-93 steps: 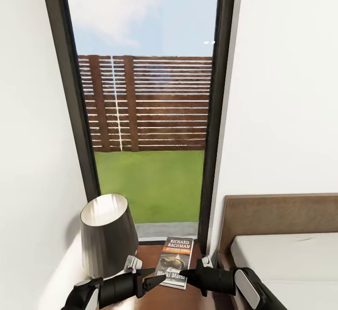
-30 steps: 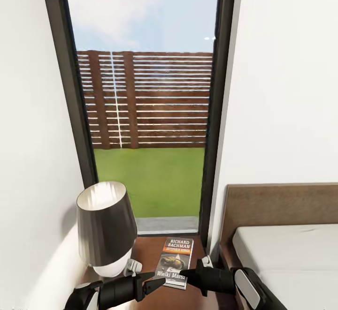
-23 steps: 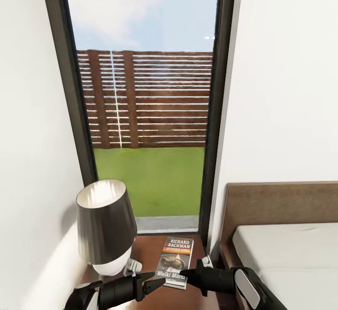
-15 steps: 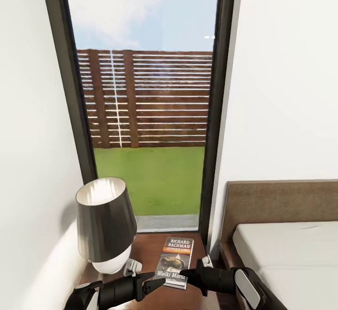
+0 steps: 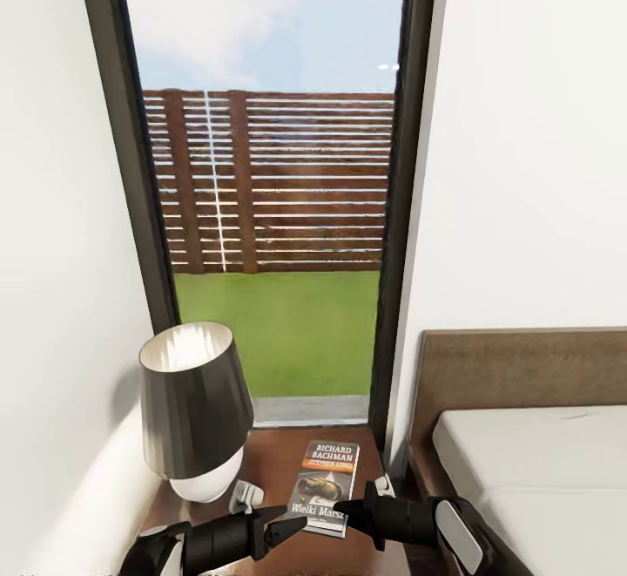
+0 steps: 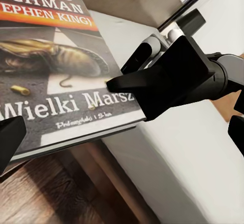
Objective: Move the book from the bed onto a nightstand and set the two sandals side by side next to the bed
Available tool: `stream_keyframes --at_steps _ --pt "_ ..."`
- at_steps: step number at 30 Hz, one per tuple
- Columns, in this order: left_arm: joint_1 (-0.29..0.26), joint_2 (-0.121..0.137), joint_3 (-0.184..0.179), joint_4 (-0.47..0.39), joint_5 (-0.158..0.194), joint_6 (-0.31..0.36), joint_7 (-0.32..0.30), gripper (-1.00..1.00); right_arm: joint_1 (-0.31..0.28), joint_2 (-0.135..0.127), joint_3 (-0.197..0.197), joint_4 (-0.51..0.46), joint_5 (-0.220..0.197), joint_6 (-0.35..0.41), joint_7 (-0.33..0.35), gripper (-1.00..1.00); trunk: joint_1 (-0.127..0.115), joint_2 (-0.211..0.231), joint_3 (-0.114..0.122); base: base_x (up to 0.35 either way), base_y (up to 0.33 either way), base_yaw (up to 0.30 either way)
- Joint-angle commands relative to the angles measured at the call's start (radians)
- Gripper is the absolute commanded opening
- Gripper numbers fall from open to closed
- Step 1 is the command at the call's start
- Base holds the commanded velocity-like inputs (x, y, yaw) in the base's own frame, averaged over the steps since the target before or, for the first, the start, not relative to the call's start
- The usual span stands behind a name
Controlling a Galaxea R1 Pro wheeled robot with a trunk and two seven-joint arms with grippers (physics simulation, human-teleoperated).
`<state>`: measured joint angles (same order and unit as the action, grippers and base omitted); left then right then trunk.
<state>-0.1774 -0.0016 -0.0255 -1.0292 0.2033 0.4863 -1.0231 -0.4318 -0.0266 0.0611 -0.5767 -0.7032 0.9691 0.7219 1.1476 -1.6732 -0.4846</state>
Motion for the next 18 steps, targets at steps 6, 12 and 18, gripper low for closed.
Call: stream_keyframes --at_steps 6,12,18 --pt "-0.001 0.0 -0.001 0.0 0.007 0.009 0.0 1.0 -0.001 -0.001 0.003 0.0 -0.002 0.002 0.007 -1.0 0.023 -0.043 -0.02 0.0 0.0 0.0" --pt "-0.001 0.0 -0.001 0.0 0.007 0.009 0.0 1.0 -0.001 0.0 0.003 0.0 -0.002 0.002 0.007 -1.0 0.046 -0.085 -0.039 0.0 0.0 0.0" --pt "-0.001 0.0 -0.001 0.0 0.007 0.009 0.0 1.0 -0.001 0.0 0.003 0.0 -0.002 0.002 0.007 -1.0 0.069 -0.127 -0.058 0.0 0.0 0.0"
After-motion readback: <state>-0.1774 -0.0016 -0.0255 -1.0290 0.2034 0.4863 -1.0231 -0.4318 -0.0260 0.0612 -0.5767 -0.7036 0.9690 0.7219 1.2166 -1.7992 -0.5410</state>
